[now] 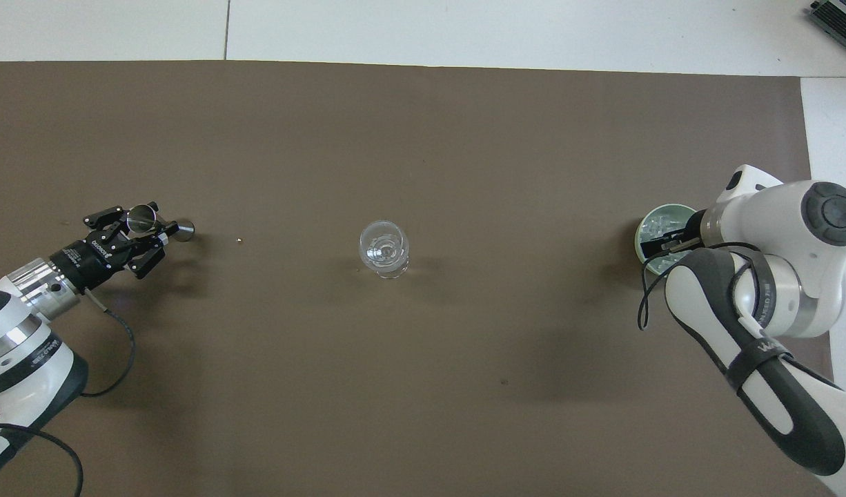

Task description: Pour wine and add ice with both arms

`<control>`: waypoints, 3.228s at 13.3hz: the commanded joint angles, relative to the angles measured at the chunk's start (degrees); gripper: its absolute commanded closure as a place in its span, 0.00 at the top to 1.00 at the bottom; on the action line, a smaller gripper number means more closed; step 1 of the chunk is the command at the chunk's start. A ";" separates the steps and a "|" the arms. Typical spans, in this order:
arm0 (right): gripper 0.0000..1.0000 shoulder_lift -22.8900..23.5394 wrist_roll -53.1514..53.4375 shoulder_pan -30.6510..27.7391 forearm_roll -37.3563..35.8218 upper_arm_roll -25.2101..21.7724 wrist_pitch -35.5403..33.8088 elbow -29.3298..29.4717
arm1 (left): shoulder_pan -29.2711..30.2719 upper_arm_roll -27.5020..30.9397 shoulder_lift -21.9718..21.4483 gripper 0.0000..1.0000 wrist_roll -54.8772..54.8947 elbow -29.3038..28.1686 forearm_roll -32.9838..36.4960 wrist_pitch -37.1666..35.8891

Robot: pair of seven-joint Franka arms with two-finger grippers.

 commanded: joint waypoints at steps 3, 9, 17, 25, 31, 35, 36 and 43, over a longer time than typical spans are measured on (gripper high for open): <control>0.59 -1.78 -1.89 -0.54 0.65 0.14 -1.95 -0.61 | 0.74 0.03 -0.72 1.00 5.44 -0.36 3.31 -0.43; 0.45 -1.96 -1.80 -0.54 0.65 0.05 -2.30 -0.60 | 2.41 1.26 -3.45 1.00 5.79 5.16 28.07 0.45; 0.00 -1.96 -1.45 -0.54 0.65 0.05 -3.78 0.97 | 2.06 1.00 -3.28 1.00 23.78 21.15 68.24 -3.92; 0.00 -3.27 5.83 0.25 1.00 0.93 -15.04 10.90 | -7.76 0.56 -7.39 1.00 33.21 36.11 90.76 -14.05; 0.00 -5.30 26.38 0.25 1.09 10.41 -17.85 17.49 | -13.84 0.29 -14.70 1.00 40.66 37.86 94.56 -18.34; 0.00 -4.59 42.29 0.51 1.09 19.63 -16.64 20.75 | -14.29 -0.06 -14.88 1.00 48.92 41.83 96.59 -31.33; 0.00 -4.51 46.76 0.51 1.09 22.00 -14.89 20.75 | -14.29 -0.06 -15.40 1.00 51.21 41.48 96.42 -33.45; 0.00 -2.84 66.12 2.88 11.01 30.72 -1.00 20.67 | -19.65 1.87 -18.65 1.00 51.14 35.95 96.24 -32.60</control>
